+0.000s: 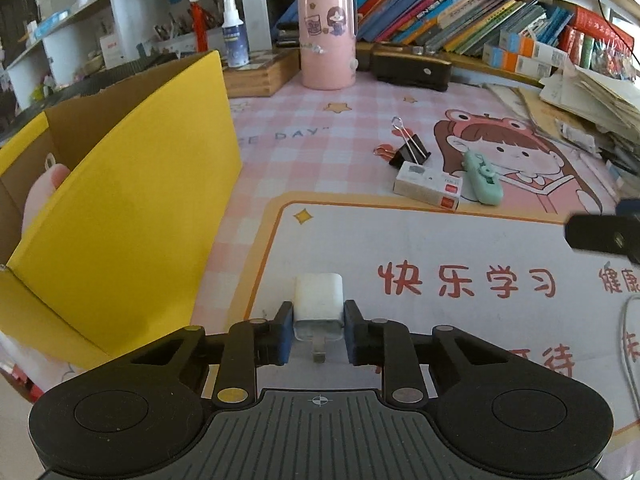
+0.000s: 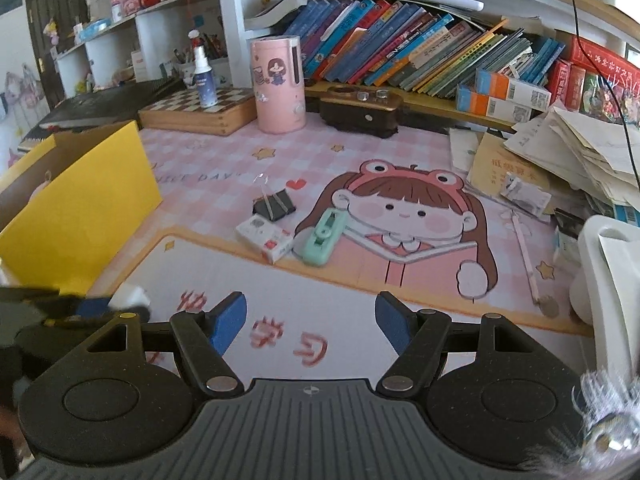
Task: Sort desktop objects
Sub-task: 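Move the left gripper to the white charger plug and close on it, then close the right gripper on the mint-green stapler while the left gripper holds the charger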
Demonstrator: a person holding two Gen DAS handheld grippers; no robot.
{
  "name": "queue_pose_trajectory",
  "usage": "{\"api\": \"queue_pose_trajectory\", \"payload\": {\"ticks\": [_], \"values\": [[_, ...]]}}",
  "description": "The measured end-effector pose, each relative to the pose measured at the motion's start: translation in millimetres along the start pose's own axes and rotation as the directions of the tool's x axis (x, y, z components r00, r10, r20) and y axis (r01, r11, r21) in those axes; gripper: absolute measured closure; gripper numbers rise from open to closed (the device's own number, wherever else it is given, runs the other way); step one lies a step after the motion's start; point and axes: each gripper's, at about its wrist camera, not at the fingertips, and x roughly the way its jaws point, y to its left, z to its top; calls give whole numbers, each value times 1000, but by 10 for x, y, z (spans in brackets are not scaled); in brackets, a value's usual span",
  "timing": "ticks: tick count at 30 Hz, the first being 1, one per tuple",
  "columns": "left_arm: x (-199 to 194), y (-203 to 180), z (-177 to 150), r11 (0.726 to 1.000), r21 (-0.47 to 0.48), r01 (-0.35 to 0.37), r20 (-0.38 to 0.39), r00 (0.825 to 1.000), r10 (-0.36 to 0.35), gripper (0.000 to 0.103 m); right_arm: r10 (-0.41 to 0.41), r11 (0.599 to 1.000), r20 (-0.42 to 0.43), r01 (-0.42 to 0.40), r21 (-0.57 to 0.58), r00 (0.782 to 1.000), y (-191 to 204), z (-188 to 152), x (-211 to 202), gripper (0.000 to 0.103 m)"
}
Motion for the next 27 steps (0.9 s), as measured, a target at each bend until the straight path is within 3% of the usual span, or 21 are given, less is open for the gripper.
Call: {"api": "queue_pose_trajectory", "payload": {"ticks": [5,10,17,21,23,24,27], "values": [[-111,36,56,999,-27,22,36,999,-21,80,0,999,-9,0,34,1000,-82,170,316,34],[-290,48,111,993,-74,87,82,993,-81,79,-27,999,-34,28,41,999,-119,295,739,52],[-378,70,135,991,-82,104,77,992,-98,79,-42,999,-79,43,10,996,-105,356,1183,59],[-397,81,137,991,-81,106,77,992,-99,79,-57,998,-65,56,-26,996,-56,350,1237,62],[-409,83,134,991,-75,110,79,991,-104,79,-59,997,-55,57,-43,997,-42,339,1236,69],[-412,78,135,991,-71,113,80,991,-107,79,-66,997,-48,64,-50,997,-39,334,1233,80],[-429,55,143,991,-56,124,89,989,-119,79,-90,995,-48,88,-39,995,-67,326,1211,80]]}}
